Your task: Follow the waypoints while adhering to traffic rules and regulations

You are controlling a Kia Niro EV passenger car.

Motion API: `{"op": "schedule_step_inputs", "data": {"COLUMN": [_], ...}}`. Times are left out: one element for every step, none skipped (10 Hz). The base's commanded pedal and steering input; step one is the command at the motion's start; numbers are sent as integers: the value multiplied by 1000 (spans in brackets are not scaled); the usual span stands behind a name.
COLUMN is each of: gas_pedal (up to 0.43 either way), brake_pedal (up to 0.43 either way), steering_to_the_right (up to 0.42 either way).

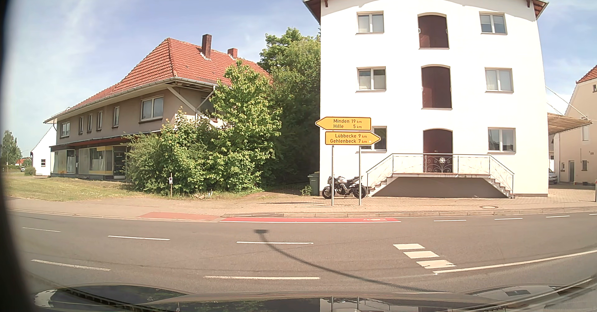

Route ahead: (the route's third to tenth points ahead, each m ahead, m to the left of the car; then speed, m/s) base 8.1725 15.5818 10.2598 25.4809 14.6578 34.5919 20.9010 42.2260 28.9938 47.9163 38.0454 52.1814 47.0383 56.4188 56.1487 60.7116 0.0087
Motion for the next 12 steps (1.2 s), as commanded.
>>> {"op": "schedule_step_inputs", "data": {"gas_pedal": [0,0,0,0,0,0,0,0,0,0,0,0], "brake_pedal": [268,268,268,268,268,268,268,268,268,268,268,268], "steering_to_the_right": [15,15,15,15,15,15,15,15,15,15,15,15]}}
